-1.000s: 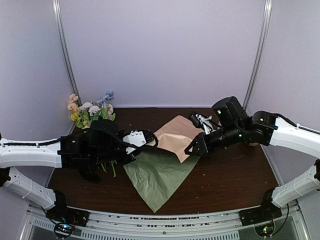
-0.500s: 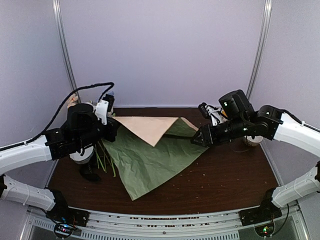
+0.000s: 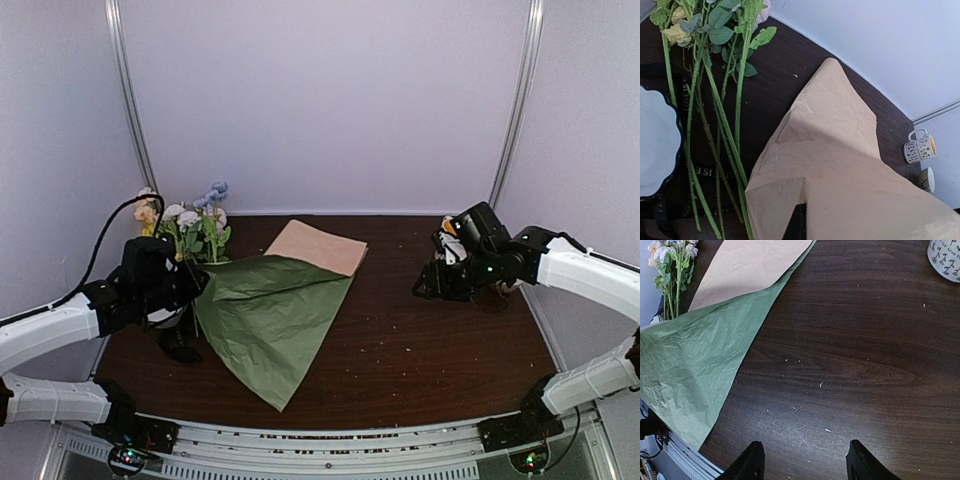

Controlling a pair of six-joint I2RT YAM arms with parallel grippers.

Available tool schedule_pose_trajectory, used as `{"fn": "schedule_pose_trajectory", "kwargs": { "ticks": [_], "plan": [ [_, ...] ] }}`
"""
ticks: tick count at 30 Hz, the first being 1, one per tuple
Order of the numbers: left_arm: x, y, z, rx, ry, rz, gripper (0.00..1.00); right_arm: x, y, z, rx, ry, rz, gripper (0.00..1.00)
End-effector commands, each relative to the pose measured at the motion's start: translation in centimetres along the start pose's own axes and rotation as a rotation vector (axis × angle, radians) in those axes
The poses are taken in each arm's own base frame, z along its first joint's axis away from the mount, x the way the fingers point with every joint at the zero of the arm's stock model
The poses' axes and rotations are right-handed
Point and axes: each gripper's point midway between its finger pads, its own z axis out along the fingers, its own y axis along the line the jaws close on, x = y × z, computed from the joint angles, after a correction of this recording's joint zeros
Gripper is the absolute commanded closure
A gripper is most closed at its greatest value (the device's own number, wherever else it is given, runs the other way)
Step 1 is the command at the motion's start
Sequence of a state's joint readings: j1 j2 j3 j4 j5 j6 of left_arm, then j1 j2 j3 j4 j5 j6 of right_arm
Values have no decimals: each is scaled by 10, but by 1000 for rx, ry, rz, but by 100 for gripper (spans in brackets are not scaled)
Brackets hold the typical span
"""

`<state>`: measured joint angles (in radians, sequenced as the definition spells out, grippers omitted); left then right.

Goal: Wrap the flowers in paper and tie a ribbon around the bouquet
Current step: Unfold the folded wrapping paper at the center of the board.

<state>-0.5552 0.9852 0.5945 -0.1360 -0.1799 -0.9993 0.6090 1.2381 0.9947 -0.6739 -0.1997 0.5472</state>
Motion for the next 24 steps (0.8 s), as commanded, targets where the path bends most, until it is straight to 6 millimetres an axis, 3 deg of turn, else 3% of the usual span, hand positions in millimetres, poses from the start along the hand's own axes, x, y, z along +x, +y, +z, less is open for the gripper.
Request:
{"fn": "schedule_pose_trajectory", "kwargs": {
  "ticks": [1, 4, 8, 13, 16, 18, 20, 24],
  "plan": [
    [-8, -30, -6, 117, 12, -17, 100, -19, 25, 7, -92, -40, -65, 39],
    [-7, -36, -6, 141, 28, 14, 100, -36, 64, -4, -179, -134, -266, 31],
    [-5, -40, -8, 160, 41, 36, 100, -44, 117, -15, -223, -310, -672, 20],
    [-12, -44, -14, 174, 16, 58, 100, -24, 168, -6, -305, -479, -1204, 13],
    [-12, -45, -15, 179, 14, 69, 100, -20, 185, 9, -288, -599, -1398, 6],
    [-12, -45, -16, 180, 16, 72, 100, -28, 191, 25, -252, -618, -1432, 4],
    [-10, -44, -16, 179, 21, 72, 100, -42, 200, 40, -208, -595, -1452, 6],
    [-9, -44, -17, 187, 21, 72, 100, -51, 210, 77, -193, -513, -1487, 13]
  ]
}}
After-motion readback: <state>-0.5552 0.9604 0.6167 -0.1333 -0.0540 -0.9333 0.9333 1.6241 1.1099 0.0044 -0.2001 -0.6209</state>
